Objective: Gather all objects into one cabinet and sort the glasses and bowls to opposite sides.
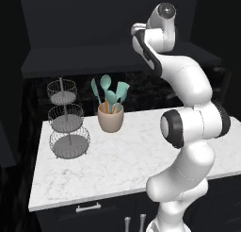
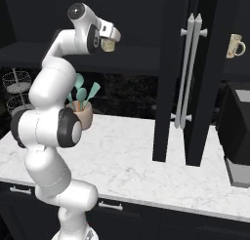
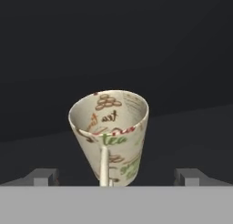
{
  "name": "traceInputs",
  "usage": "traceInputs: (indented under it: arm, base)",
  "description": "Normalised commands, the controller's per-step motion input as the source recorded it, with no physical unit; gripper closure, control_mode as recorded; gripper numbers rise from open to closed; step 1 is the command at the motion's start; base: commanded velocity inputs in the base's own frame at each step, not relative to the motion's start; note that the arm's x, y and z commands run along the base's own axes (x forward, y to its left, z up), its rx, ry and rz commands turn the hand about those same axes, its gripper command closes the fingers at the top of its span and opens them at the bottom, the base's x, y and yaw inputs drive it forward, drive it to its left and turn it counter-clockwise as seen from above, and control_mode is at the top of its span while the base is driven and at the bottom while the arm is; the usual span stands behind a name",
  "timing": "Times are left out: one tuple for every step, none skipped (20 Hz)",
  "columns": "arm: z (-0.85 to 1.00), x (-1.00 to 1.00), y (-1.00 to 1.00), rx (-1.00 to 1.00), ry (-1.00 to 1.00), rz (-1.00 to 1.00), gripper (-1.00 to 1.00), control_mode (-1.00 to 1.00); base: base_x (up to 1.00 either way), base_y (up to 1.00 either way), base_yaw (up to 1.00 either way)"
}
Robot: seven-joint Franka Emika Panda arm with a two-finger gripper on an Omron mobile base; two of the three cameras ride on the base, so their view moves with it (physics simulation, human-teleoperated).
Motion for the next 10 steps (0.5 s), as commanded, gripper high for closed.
traceInputs:
  arm:
    - [0.0,0.0,-0.07,0.0,0.01,-0.02,-1.0,-1.0]
    - [0.0,0.0,-0.04,0.0,0.03,-0.01,-1.0,-1.0]
    - [-0.05,0.0,0.0,0.0,0.03,0.0,-1.0,-1.0]
    - [-0.07,0.0,0.0,0.0,0.02,0.0,-1.0,-1.0]
    - [-0.11,0.0,0.0,0.0,0.0,0.0,-1.0,-1.0]
    - [-0.15,0.0,0.0,0.0,0.0,0.0,-1.0,-1.0]
    - [-0.19,0.0,0.0,-0.02,0.02,0.0,-1.0,-1.0]
    - [-0.22,0.0,0.0,-0.03,0.02,0.0,-1.0,-1.0]
    - [-0.24,0.0,0.0,-0.03,0.01,0.0,-1.0,-1.0]
    - [-0.28,0.0,0.0,-0.04,0.01,0.0,-1.0,-1.0]
  base:
    - [0.0,0.0,0.0]
    - [0.0,0.0,0.0]
    - [0.0,0.0,0.0]
    - [0.0,0.0,0.0]
    - [0.0,0.0,0.0]
    - [0.0,0.0,0.0]
    - [0.0,0.0,0.0]
    - [0.0,0.0,0.0]
    - [0.0,0.0,0.0]
    - [0.0,0.0,0.0]
